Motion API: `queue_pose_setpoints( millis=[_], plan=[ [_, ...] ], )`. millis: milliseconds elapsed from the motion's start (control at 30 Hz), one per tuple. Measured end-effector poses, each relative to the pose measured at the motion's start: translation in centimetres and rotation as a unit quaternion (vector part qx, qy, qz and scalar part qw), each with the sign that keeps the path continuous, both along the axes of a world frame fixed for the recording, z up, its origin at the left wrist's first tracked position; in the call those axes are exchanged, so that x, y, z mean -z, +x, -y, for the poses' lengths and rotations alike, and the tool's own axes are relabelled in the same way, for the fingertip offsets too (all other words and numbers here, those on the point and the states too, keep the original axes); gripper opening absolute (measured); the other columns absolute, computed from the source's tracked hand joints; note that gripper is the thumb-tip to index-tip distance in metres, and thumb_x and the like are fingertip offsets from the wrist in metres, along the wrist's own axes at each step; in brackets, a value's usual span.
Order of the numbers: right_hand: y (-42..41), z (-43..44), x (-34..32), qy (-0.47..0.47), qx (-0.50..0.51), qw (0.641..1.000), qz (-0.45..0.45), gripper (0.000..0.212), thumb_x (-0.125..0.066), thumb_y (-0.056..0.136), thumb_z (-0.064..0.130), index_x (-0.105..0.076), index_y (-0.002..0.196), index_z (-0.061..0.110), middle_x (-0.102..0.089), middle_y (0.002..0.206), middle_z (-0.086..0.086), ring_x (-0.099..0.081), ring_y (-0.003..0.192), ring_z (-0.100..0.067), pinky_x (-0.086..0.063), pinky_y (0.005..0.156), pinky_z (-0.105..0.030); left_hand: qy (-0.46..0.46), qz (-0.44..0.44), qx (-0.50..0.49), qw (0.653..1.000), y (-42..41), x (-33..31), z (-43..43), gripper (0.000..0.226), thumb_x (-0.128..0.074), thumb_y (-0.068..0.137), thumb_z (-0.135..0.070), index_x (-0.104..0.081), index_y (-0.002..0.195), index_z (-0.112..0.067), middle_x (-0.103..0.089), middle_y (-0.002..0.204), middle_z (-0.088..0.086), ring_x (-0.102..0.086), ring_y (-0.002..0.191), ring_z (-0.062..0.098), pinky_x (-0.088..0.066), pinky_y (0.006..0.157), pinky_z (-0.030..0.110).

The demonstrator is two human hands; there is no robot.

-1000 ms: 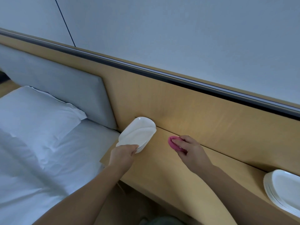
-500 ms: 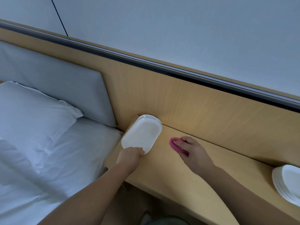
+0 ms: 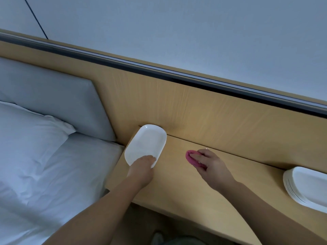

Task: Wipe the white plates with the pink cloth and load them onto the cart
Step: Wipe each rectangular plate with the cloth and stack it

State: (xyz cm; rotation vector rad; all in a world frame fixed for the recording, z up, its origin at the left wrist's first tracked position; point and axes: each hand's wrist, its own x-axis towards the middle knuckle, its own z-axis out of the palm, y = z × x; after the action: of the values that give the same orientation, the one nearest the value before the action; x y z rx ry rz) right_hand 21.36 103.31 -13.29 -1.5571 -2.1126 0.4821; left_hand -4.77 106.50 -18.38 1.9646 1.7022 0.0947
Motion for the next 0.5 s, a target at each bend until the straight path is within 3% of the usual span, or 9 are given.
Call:
queue_pose_setpoints(
  millis=[67,233,333,500],
  plan=[
    [1.0,0.3,-0.1,-0.003,0.016,1.000,0.003,0.036,-0.069,0.086,0.009,-0.068,0.120,0.019,-0.062,0.111,0.001,-0.056,0.095,-0.015,-0.038,0.079,-0.017,0.020,0.020,0.013,1.000,1.5,-0.6,-0.3,0.041,-0.043,0.098,-0.017,-0.047,0.139,-0.022,-0.048,0.140,-0.006,-0.046,0.127,0.013,-0.038,0.106,0.029],
    [4.7,1.9,-0.2,0.031,0.061,0.998,-0.003,0.038,-0.072,0.079,0.000,-0.070,0.114,0.014,-0.064,0.103,-0.003,-0.059,0.088,-0.020,-0.038,0.080,-0.013,0.061,0.032,0.095,0.993,6.8,-2.0,-1.3,0.041,-0.041,0.097,-0.015,-0.047,0.137,-0.019,-0.048,0.140,-0.006,-0.046,0.126,0.014,-0.041,0.100,0.029],
    [7.8,3.7,-0.2,0.042,0.111,0.993,-0.022,0.034,-0.071,0.082,0.002,-0.070,0.114,0.016,-0.063,0.102,0.000,-0.056,0.088,-0.015,-0.044,0.091,-0.029,0.082,0.032,0.140,0.986,11.0,-2.5,-1.6,0.041,-0.043,0.096,-0.014,-0.049,0.137,-0.018,-0.049,0.140,-0.003,-0.047,0.126,0.015,-0.041,0.099,0.028],
    [14.0,7.6,-0.3,0.065,0.193,0.978,-0.039,0.025,-0.069,0.089,0.013,-0.070,0.113,0.022,-0.061,0.096,0.005,-0.054,0.082,-0.011,-0.046,0.089,-0.032,0.102,0.028,0.207,0.973,18.9,-2.6,-1.2,0.042,-0.045,0.095,-0.017,-0.050,0.136,-0.023,-0.050,0.141,-0.005,-0.048,0.126,0.015,-0.040,0.096,0.024]
  ],
)
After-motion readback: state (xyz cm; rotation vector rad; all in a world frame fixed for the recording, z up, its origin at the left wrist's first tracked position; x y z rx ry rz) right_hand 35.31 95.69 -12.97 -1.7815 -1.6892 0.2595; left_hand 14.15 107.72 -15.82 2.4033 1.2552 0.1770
